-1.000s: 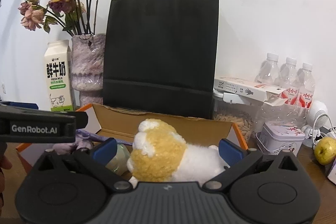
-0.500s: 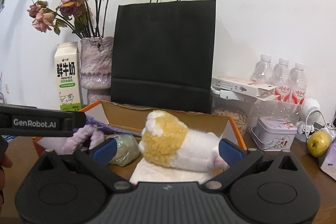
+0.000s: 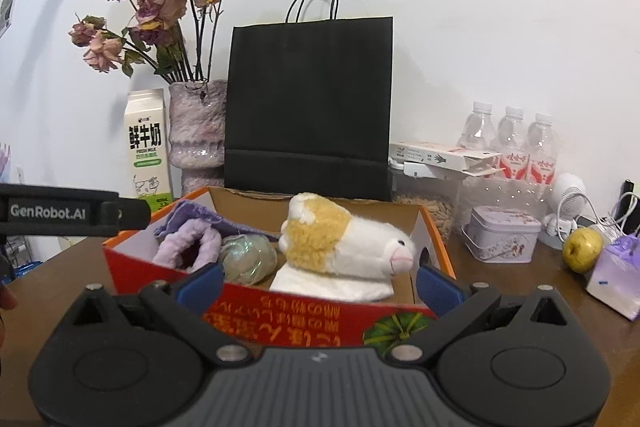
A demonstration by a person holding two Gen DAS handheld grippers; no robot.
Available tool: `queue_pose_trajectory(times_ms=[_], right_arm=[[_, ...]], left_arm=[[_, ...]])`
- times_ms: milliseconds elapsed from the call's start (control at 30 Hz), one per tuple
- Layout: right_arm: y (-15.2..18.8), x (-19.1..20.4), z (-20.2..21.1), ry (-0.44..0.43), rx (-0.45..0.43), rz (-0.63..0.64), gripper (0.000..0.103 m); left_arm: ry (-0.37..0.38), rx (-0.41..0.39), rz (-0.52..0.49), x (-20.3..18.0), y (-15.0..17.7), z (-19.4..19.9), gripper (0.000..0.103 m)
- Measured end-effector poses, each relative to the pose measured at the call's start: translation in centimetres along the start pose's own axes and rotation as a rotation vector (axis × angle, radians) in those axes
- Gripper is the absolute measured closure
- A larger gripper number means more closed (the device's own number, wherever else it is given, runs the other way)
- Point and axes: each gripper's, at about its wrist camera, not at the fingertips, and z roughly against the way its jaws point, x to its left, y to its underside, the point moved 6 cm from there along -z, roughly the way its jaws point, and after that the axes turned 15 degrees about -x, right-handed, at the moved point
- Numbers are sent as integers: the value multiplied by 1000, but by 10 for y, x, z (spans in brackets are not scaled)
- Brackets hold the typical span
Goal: Organize objects
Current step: 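Move both tools back from the box toward the table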
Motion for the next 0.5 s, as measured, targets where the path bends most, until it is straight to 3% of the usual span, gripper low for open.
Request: queue_pose_trajectory(times_ms=[500], right_arm=[[2, 0, 88, -6, -18, -10, 0]], left_arm=[[26, 13, -17, 5, 9, 78, 0]])
